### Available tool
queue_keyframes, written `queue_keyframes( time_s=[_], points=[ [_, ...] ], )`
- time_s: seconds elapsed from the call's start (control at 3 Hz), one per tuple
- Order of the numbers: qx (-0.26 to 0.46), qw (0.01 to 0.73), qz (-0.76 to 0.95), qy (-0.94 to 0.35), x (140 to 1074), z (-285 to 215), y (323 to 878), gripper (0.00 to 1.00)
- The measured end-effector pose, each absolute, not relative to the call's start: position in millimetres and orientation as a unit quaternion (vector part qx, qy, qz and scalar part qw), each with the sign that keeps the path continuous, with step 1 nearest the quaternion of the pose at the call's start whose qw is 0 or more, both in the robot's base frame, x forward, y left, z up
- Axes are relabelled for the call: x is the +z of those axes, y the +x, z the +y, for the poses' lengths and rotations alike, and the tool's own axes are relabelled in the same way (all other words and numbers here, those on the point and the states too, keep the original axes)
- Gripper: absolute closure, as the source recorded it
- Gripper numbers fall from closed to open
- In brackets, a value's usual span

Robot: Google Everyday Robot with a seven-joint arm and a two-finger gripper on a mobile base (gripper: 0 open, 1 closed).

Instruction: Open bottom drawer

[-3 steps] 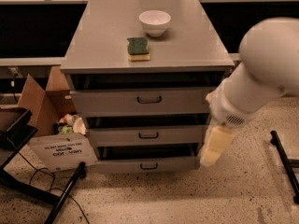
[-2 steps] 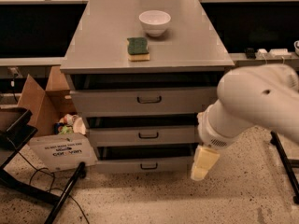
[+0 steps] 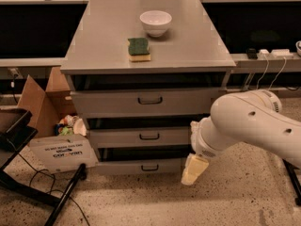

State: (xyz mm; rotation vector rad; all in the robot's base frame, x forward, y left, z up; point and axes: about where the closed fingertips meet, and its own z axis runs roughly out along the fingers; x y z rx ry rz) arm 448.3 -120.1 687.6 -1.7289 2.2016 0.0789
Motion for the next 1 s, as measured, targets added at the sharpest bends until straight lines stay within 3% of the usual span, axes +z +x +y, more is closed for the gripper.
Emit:
queue_keyframes(
  time_s=[0.67, 1.0],
  points=[
    [0.028, 0.17, 0.738, -0.653, 639, -91, 471, 0.0],
    [0.022, 0.18, 0.713, -0.677, 556, -74, 516, 0.0]
  ],
)
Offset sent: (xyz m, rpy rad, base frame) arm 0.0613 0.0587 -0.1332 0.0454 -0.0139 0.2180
